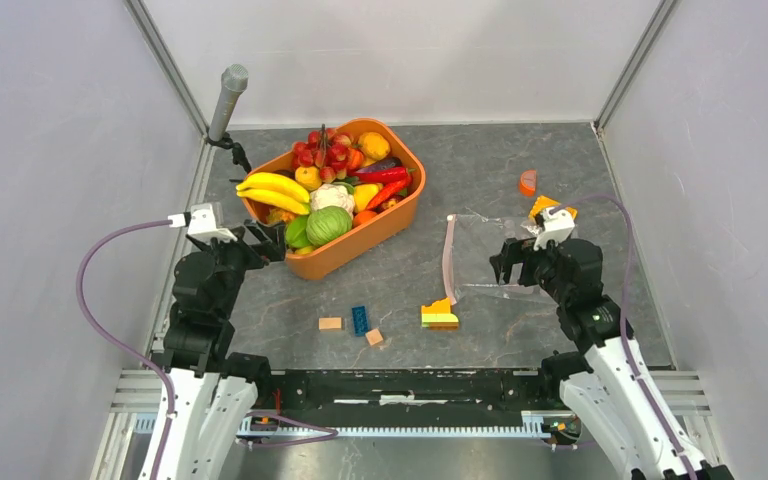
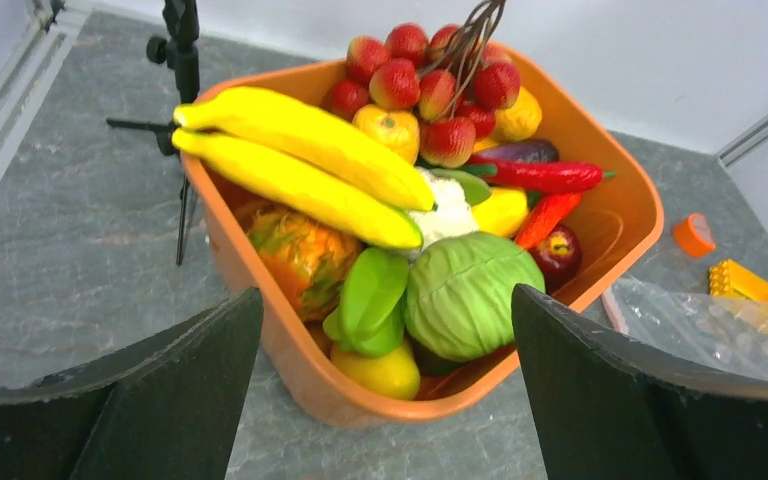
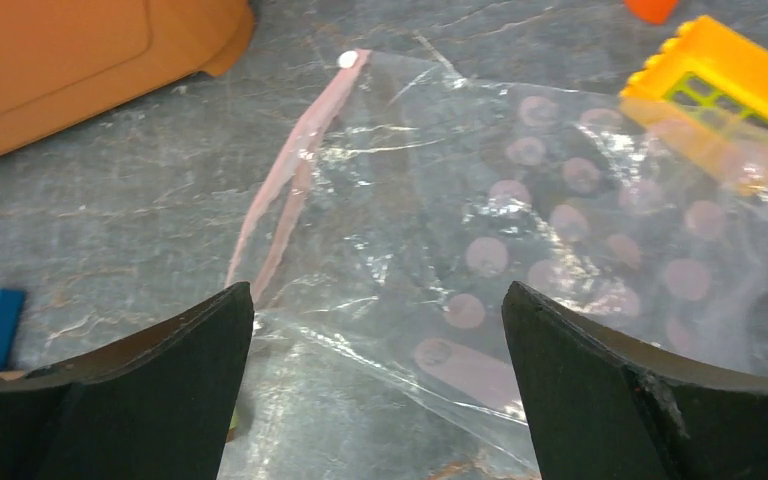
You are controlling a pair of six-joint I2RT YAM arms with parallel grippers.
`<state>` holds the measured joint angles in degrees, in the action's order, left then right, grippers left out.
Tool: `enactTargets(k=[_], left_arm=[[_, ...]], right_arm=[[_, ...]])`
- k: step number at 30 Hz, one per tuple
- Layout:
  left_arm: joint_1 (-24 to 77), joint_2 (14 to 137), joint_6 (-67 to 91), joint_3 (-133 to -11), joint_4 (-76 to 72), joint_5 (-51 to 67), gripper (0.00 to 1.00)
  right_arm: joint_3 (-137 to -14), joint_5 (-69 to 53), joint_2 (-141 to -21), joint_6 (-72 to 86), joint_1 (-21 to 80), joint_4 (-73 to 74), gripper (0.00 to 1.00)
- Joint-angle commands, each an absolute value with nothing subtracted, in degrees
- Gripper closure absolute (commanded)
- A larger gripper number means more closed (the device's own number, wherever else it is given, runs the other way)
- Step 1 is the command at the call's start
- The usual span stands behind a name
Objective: Place the food in the zip-top bag and seal the zipper
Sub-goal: Pick up the zipper food storage bag at the center of the board.
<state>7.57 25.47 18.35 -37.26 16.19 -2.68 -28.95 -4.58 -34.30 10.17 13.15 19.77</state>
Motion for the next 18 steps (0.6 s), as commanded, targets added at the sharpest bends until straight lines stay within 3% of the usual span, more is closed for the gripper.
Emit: enactTargets(k=[1, 4, 11, 18], left_arm=[[7.29, 24.14, 17.93, -41.03, 21.01, -2.31, 0.00], [7.31, 22.14, 23.11, -42.84, 26.86, -1.20, 0.00], [7.32, 11.72, 25.58, -40.94, 23.51, 6.69, 0.00], [7.29, 11.48, 26.18, -40.85, 23.73, 13.09, 0.00]], right_arm=[[-29.16, -15.71, -37.99, 13.53, 13.58, 13.62, 0.01], [-31.17, -18.23, -42.91, 13.95, 14.82, 14.44, 0.07], [-35.18, -1.81, -46.54, 13.02, 23.55, 17.26, 0.16], [-38.76, 9.84, -55.71, 12.61, 29.84, 18.52, 0.25]])
